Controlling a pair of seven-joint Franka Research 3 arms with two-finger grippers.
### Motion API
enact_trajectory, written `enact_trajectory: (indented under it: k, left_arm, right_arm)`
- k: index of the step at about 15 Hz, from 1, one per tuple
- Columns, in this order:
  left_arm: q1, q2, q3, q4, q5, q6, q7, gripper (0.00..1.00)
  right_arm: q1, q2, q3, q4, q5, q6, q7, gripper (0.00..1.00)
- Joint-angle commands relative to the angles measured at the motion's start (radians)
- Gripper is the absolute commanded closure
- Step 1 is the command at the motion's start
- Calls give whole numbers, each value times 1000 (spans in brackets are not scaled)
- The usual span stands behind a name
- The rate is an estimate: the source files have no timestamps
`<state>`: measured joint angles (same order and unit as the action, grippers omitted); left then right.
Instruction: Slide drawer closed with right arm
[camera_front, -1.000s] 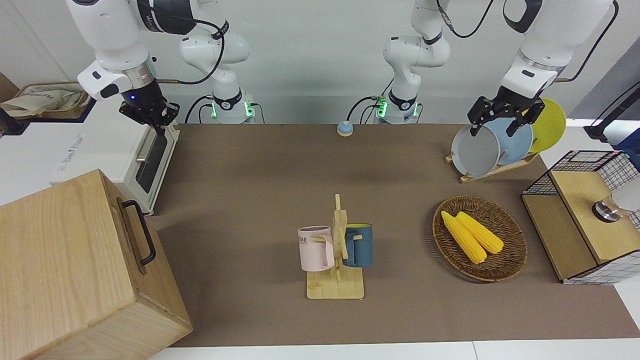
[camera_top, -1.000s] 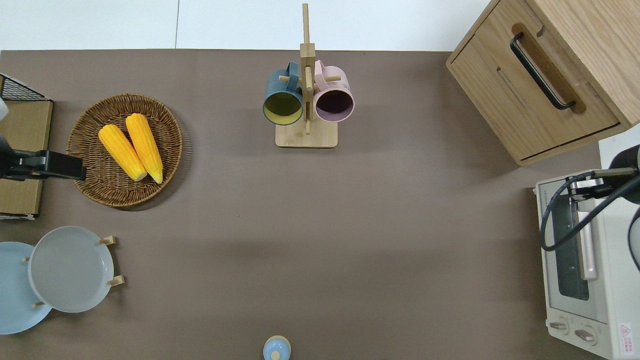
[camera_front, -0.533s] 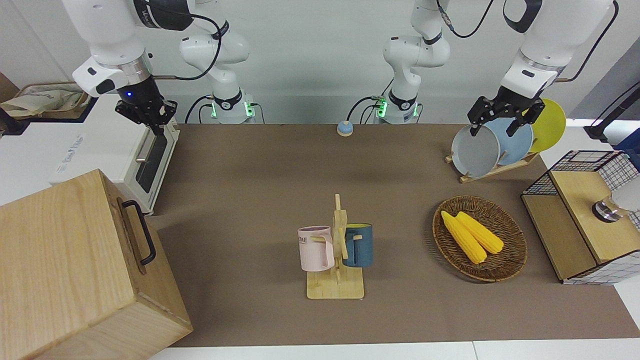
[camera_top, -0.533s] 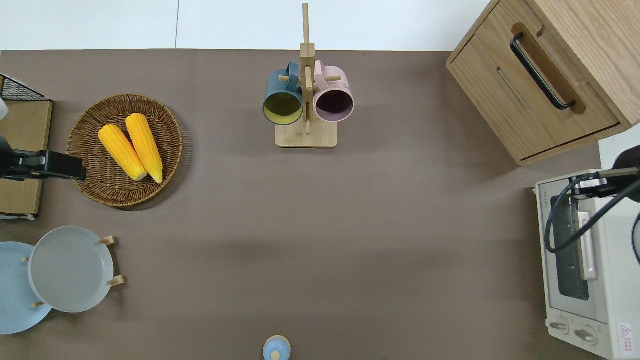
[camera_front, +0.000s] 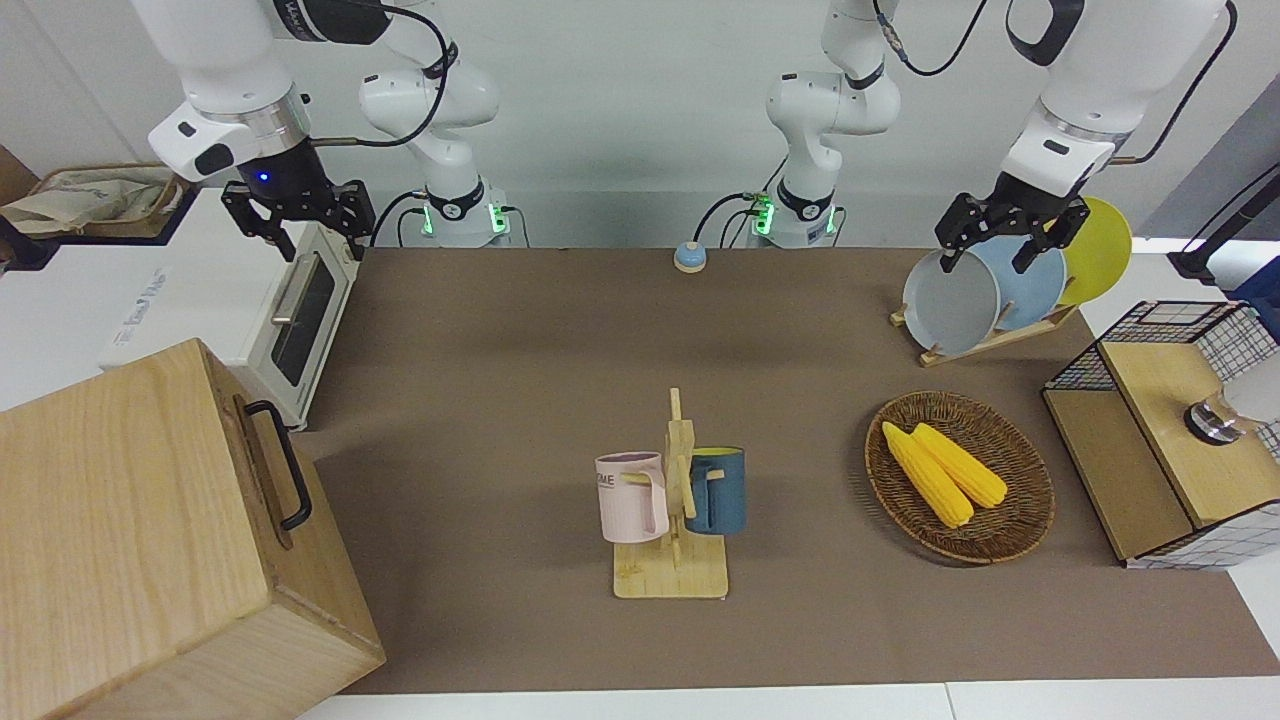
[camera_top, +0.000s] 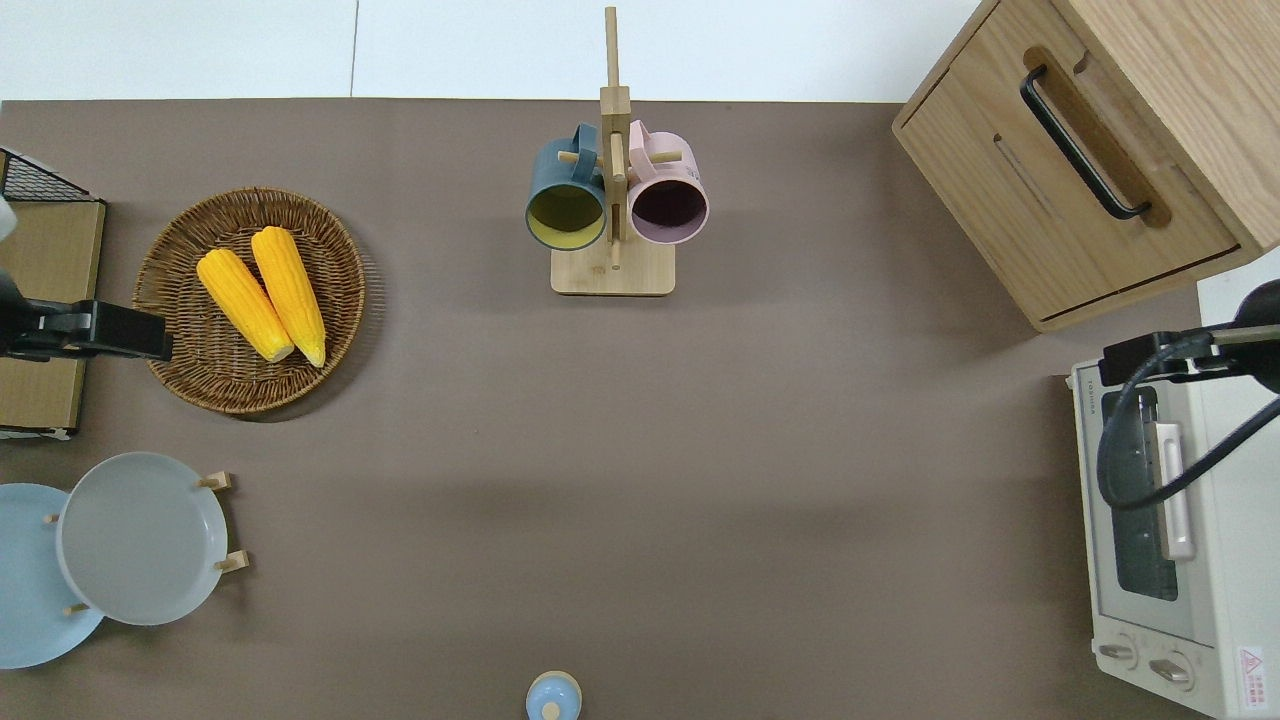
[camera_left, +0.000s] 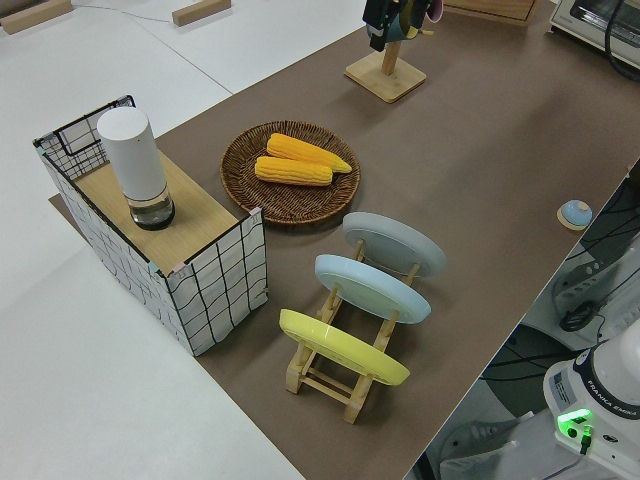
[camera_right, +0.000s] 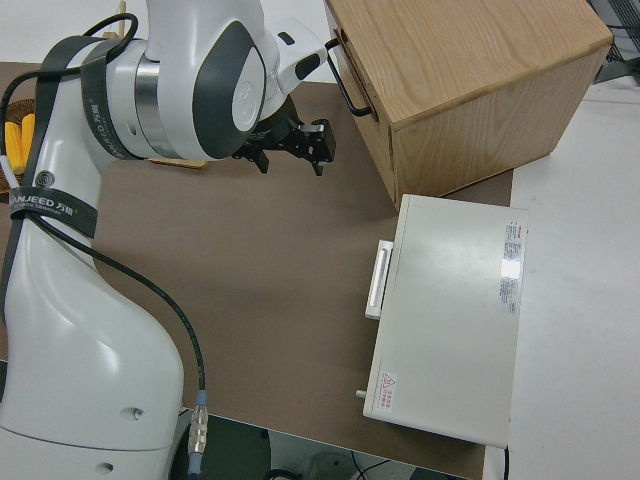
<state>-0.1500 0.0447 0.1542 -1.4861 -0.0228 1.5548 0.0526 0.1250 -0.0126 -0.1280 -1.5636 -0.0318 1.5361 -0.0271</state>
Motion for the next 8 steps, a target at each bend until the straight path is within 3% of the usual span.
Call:
enact_trajectory:
  k: [1,6,8]
  left_arm:
    - [-17,12,16,20,14,1,6,5]
    - [-17,12,16,20,14,1,6,5]
    - [-17,12,16,20,15,1,6,2]
  right_arm:
    - [-2,11,-2,4,75,6,65,15]
    - [-4,17,-2,10,59,2,67,13]
    - [-1,37,-1,37,55,-5,75,13]
